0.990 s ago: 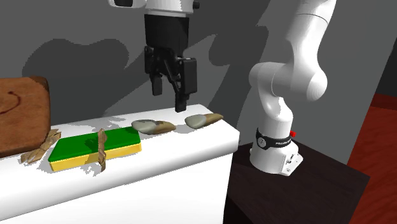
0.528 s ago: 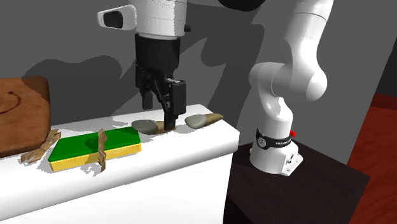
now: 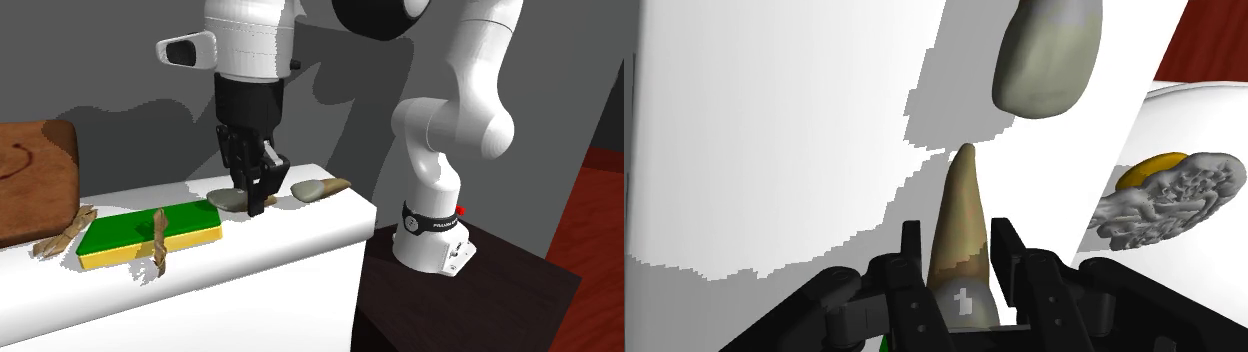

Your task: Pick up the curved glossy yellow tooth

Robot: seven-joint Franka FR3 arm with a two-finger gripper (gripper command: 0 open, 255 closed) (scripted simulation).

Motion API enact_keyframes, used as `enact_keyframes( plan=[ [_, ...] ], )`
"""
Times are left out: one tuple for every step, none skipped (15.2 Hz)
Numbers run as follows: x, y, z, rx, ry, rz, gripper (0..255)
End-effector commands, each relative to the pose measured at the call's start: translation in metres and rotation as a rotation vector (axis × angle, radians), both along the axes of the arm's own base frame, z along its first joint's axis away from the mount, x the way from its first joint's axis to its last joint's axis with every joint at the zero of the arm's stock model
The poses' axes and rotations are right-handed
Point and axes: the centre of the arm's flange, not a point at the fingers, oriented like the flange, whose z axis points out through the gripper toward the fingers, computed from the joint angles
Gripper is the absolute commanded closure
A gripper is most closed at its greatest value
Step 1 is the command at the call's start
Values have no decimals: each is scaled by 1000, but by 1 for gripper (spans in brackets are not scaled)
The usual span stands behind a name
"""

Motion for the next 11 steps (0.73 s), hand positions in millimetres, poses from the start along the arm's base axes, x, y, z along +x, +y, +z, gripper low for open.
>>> enact_keyframes(
  plan=[
    [0,0,0,0,0,0,255],
    [0,0,0,0,0,0,255],
    [0,0,0,0,0,0,255],
    [0,0,0,0,0,0,255],
    [0,0,0,0,0,0,255],
    [0,-1,0,0,0,0,255],
    [0,-1,5,0,0,0,255],
    [0,-1,11,0,0,0,255],
    [0,-1,16,0,0,0,255],
    [0,-1,21,0,0,0,255],
    [0,-1,26,0,0,0,255]
  ],
)
